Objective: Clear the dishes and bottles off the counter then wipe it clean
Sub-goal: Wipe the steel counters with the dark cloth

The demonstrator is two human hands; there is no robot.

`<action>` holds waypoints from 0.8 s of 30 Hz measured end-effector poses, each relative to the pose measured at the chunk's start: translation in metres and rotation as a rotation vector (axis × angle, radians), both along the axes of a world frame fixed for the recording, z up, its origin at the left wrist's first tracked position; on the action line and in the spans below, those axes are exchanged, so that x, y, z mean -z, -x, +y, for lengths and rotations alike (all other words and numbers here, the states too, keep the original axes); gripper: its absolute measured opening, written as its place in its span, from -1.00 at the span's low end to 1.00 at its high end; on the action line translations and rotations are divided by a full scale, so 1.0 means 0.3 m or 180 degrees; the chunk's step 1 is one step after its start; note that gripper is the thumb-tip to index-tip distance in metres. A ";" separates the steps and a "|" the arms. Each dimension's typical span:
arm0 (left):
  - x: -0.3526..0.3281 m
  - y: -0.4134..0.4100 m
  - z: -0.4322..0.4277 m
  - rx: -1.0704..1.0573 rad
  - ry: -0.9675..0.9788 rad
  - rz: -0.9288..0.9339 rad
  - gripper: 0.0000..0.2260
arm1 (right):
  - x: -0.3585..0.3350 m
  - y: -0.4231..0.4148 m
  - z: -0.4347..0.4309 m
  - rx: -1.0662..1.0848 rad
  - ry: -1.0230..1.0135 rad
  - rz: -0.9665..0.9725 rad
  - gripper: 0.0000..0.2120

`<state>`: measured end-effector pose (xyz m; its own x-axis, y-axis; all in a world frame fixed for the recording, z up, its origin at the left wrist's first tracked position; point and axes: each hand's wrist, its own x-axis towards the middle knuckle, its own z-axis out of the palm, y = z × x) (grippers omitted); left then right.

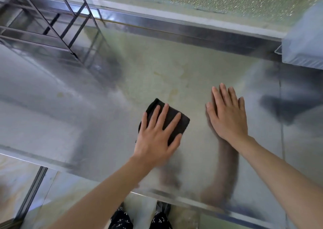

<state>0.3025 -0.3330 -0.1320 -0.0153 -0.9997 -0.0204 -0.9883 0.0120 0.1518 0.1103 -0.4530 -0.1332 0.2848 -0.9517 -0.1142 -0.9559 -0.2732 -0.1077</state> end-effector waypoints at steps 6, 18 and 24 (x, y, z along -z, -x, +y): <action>-0.004 -0.169 -0.161 -0.0812 -0.0121 0.0007 -0.46 | 0.001 -0.003 -0.002 0.0049 0.0007 0.0027 -0.35; 0.008 -0.083 -0.165 -0.0414 0.0029 0.0100 -0.49 | -0.003 0.000 -0.001 0.0045 -0.0051 0.0013 -0.40; 0.010 0.036 -0.214 -0.0938 -0.0038 0.0059 -0.47 | -0.001 -0.003 -0.003 0.0018 -0.0040 -0.0033 -0.34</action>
